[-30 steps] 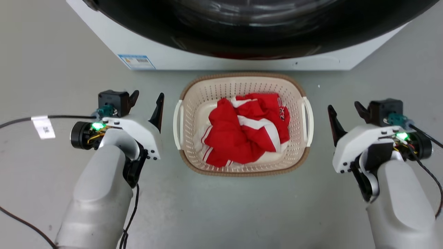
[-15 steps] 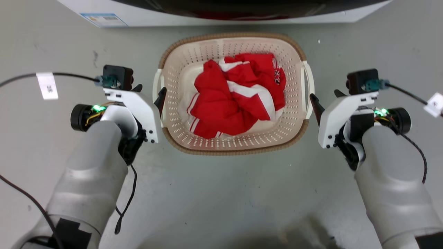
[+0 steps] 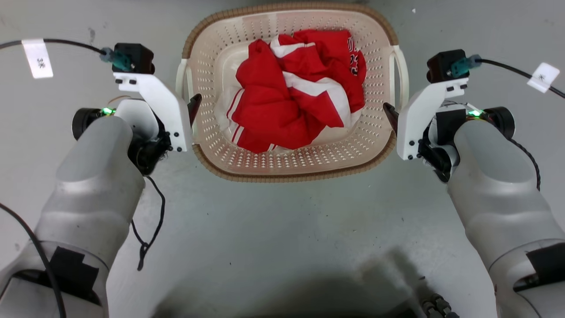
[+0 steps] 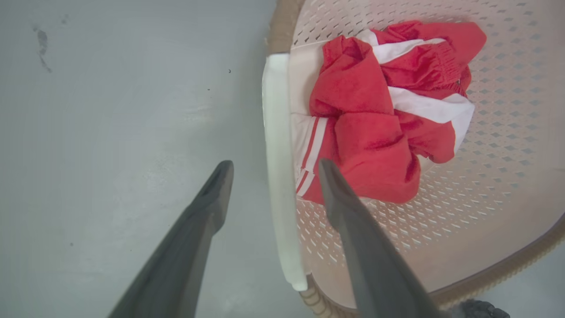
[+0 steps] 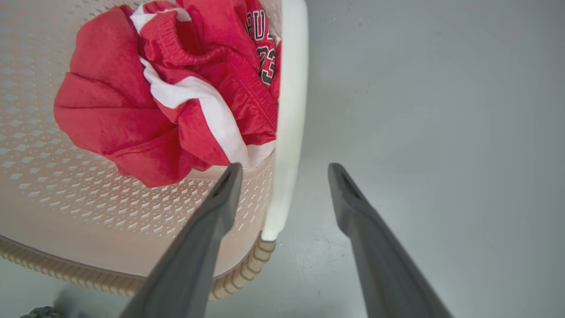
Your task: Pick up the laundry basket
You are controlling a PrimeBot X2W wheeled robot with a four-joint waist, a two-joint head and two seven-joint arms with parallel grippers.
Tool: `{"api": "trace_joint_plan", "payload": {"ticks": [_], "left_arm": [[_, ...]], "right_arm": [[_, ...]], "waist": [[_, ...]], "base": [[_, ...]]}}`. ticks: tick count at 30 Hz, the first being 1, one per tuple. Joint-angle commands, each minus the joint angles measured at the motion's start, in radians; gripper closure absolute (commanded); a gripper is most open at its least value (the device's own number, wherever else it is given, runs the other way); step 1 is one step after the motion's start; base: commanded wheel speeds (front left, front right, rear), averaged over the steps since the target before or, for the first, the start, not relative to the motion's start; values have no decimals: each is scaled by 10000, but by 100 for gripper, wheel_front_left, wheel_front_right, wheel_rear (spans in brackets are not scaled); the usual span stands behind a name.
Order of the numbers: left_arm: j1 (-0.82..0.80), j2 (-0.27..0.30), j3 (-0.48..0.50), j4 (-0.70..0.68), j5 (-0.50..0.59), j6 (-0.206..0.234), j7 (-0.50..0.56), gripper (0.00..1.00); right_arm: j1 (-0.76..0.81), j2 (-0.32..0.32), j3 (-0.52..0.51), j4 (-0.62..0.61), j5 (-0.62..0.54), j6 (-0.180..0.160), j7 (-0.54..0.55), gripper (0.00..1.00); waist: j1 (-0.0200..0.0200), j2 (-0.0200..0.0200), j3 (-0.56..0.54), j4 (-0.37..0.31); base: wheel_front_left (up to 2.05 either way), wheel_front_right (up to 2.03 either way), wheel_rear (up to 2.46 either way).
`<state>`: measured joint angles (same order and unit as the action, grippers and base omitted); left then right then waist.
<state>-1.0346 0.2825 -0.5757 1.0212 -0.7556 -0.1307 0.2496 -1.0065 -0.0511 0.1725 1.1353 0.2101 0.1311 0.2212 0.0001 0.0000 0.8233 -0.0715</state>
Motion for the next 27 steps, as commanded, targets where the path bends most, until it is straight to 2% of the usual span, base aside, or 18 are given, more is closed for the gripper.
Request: {"api": "trace_joint_plan", "payload": {"ticks": [1, 8, 16, 17, 18, 19, 20, 27], "left_arm": [[-290, 113, -157, 94, -138, 4, 167, 0], [-1058, 153, -774, 427, -768, 3, 886, 0], [-1502, 68, -1176, 565, -1258, 3, 921, 0], [-1550, 67, -1204, 588, -1279, 3, 870, 52], [-1591, 55, -1262, 609, -1316, 3, 851, 84], [-1612, 19, -1300, 619, -1406, 3, 867, 100], [-1629, 2, -1359, 628, -1449, 3, 901, 100], [-1669, 31, -1672, 699, -1773, 10, 978, 100]], "right_arm": [[-344, 18, 166, 237, 106, -7, 53, 0], [-1226, 18, 739, 888, 460, -7, 41, 0], [-1639, 18, 1040, 1171, 630, -7, -99, 0], [-1674, 15, 1079, 1182, 636, -7, -90, 39], [-1688, 20, 1122, 1187, 698, -7, -95, 58], [-1672, 21, 1158, 1202, 817, -7, -32, 77], [-1678, 21, 1206, 1214, 874, -7, -26, 100], [-1637, 23, 1623, 1199, 1312, -4, -10, 100]], "waist": [[-1, 0, 186, 26], [-1, 0, 733, 98], [-1, 0, 1133, 193], [-1, 0, 1170, 202], [-1, 0, 1199, 210], [-1, 0, 1223, 222], [-1, 0, 1239, 229], [-1, 0, 1249, 212]], "base": [[0, 0, 0], [0, 0, 0], [0, 0, 0], [0, 0, 0], [0, 0, 0], [0, 0, 0], [0, 0, 0], [0, 0, 0]]}}
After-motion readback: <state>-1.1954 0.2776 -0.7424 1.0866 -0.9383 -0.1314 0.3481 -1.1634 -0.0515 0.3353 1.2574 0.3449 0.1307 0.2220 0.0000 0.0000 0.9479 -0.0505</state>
